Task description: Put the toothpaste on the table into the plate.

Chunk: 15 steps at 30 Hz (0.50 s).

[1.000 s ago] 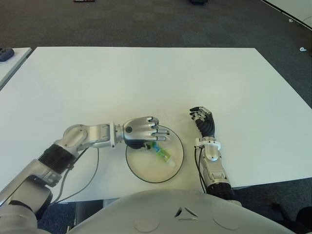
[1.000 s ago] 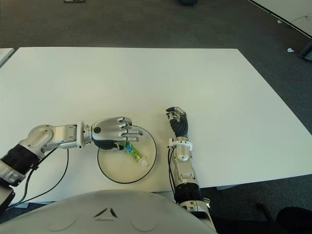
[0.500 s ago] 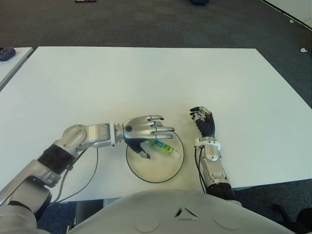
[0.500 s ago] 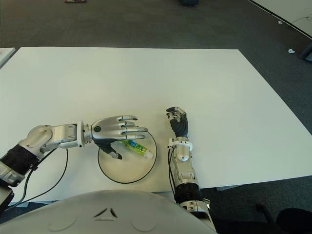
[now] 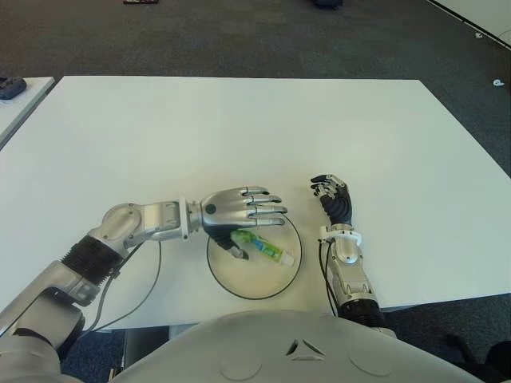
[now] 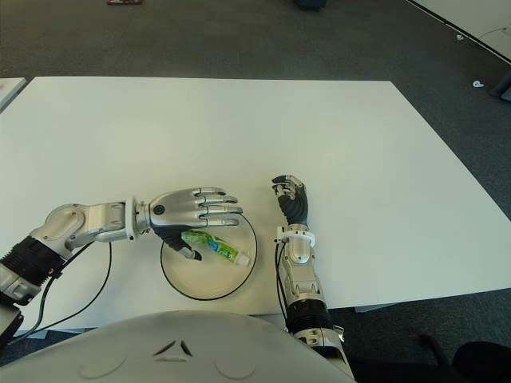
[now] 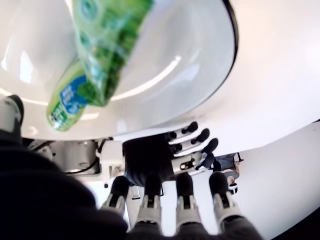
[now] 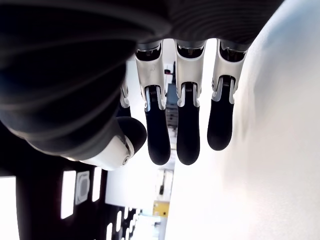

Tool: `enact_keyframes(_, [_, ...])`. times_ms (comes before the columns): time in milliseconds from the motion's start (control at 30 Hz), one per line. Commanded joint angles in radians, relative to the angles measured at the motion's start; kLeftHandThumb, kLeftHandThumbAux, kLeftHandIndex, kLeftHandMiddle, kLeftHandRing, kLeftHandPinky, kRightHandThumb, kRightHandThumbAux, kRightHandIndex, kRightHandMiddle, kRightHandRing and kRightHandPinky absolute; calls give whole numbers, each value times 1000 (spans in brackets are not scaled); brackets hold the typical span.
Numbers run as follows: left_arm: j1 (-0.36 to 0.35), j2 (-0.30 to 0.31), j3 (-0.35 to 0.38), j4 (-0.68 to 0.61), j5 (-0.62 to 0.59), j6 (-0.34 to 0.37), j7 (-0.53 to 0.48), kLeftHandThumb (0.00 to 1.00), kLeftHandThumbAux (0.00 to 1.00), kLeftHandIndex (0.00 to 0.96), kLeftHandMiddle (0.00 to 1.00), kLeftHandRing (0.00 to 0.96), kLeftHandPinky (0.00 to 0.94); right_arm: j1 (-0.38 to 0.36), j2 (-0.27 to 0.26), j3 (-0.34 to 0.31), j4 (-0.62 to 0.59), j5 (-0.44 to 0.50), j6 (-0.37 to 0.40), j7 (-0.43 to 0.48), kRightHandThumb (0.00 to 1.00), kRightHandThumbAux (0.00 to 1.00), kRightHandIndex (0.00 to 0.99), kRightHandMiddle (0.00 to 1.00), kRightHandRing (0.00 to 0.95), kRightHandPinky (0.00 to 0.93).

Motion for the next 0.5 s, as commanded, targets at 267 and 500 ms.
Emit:
enact_keyframes(267, [-41, -66, 129, 237, -401, -28, -9, 186, 331, 0, 0, 0, 2, -5, 3, -2, 3, 8, -1, 3, 705, 733, 419, 434, 431, 445])
enact_keyframes(500, [-16, -71, 195, 281, -783, -19, -150, 238, 348, 0, 0, 0, 15, -7, 5, -4, 14, 11, -13, 0, 705, 733, 419, 432, 428, 444])
